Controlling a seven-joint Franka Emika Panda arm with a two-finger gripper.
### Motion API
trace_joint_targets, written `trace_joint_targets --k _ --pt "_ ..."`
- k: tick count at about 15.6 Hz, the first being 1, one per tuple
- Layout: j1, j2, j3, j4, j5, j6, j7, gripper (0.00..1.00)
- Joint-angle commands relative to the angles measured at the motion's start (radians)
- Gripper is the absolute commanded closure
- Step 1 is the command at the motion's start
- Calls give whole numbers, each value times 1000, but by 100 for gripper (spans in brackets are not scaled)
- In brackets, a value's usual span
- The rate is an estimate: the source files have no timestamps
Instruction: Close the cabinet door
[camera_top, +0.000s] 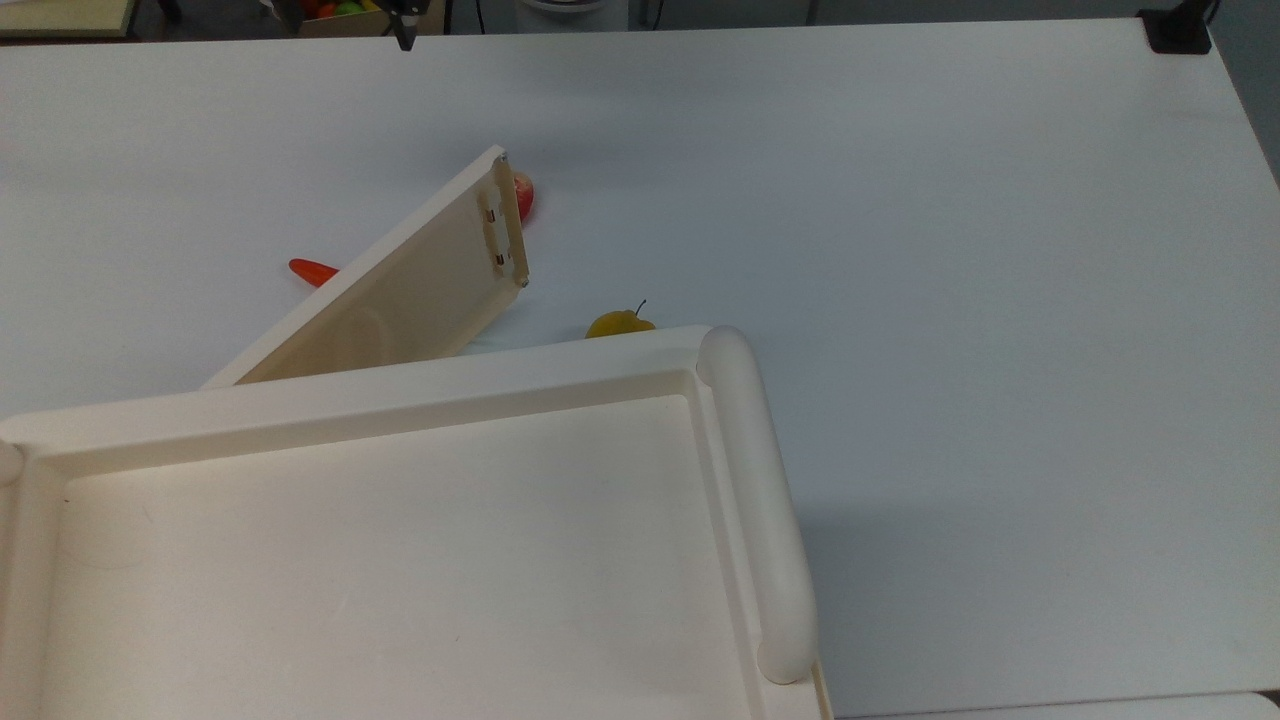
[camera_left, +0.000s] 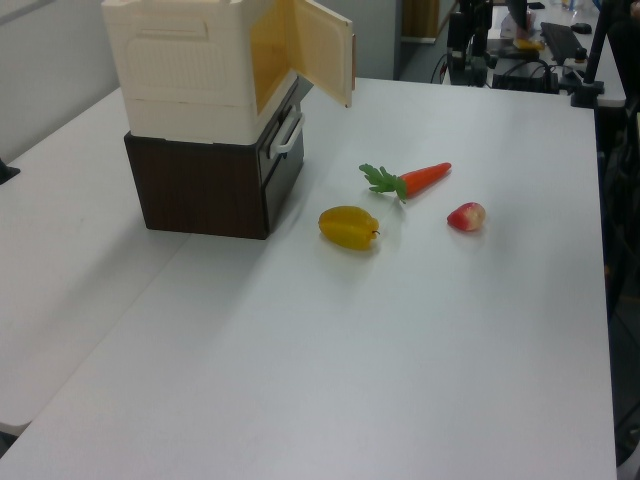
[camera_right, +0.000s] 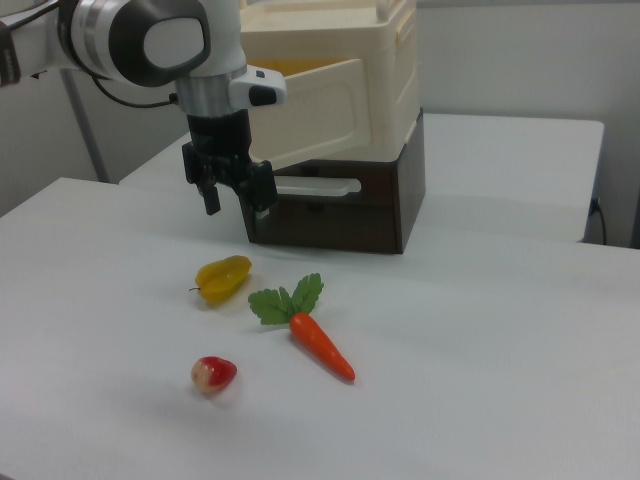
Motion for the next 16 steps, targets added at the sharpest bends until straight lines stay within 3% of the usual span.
trace_joint_targets --k 1,5,7,12,16 --pt "8 2 -21 4 2 19 -94 39" --pt "-24 1 -21 4 60 15 -217 84" --pt "-26 1 -21 4 60 14 -249 96" --pt "-27 4 -21 4 65 35 -398 100" --pt "-17 38 -18 6 77 175 -530 100"
